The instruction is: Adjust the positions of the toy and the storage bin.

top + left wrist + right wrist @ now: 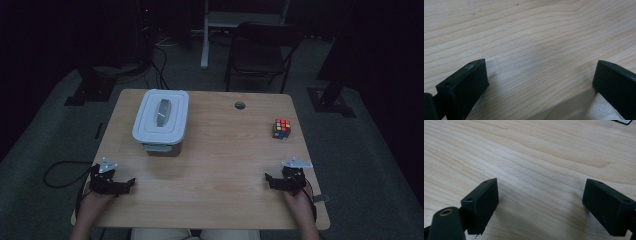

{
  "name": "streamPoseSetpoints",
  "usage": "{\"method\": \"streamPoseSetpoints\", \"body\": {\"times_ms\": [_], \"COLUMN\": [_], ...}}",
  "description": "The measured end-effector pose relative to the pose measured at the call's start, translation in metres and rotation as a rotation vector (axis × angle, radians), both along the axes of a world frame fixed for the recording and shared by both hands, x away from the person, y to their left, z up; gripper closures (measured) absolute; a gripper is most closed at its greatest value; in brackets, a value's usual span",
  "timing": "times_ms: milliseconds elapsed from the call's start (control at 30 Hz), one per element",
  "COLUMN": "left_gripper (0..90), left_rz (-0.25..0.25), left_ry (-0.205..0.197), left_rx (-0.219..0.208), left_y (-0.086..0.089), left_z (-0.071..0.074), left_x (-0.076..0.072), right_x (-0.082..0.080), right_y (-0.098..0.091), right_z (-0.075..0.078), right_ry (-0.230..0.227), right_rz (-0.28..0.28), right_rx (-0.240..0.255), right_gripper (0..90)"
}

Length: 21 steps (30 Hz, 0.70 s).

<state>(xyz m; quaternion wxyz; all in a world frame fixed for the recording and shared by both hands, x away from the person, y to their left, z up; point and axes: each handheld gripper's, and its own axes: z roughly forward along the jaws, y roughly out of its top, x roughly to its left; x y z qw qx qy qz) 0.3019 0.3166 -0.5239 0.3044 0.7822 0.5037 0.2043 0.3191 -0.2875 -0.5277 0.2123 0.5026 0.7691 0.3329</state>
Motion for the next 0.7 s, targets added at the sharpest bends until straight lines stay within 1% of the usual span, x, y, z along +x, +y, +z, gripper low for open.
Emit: {"method": "streamPoseSetpoints", "body": {"times_ms": [167, 200, 267, 500, 533, 633, 667, 700], "left_gripper": [0.6, 0.6, 0.6, 0.7, 0.7, 0.6, 0.7, 0.7], "left_rz": [0.000, 0.013, 0.021, 0.022, 0.024, 0.026, 0.028, 0.025], "left_ry": [-0.001, 0.000, -0.001, -0.002, 0.004, 0.010, 0.001, -0.010], "left_rx": [-0.001, 0.000, 0.000, -0.004, -0.006, 0.001, -0.009, -0.029], "left_y": [0.001, 0.001, 0.001, 0.001, 0.001, -0.001, -0.001, -0.001], "left_z": [0.000, 0.000, 0.000, 0.000, 0.001, 0.004, 0.006, 0.009], "left_x": [0.001, 0.002, 0.004, 0.007, 0.008, 0.012, 0.013, 0.013], "right_x": [0.000, 0.000, 0.001, 0.003, 0.003, 0.005, 0.007, 0.008], "right_y": [0.000, 0.000, 0.000, 0.001, 0.001, 0.004, 0.006, 0.008], "right_z": [0.000, 0.000, 0.000, 0.000, 0.000, 0.000, 0.000, 0.000], "right_ry": [0.000, 0.000, 0.001, 0.001, 0.001, 0.001, 0.002, 0.000], "right_rz": [-0.001, -0.001, 0.003, 0.006, 0.006, -0.011, -0.017, -0.019], "right_rx": [0.000, 0.000, -0.001, -0.002, -0.002, -0.002, -0.002, -0.002], "right_gripper": [13.3, 13.2, 12.9, 12.8, 12.8, 12.8, 12.8, 12.8]}}
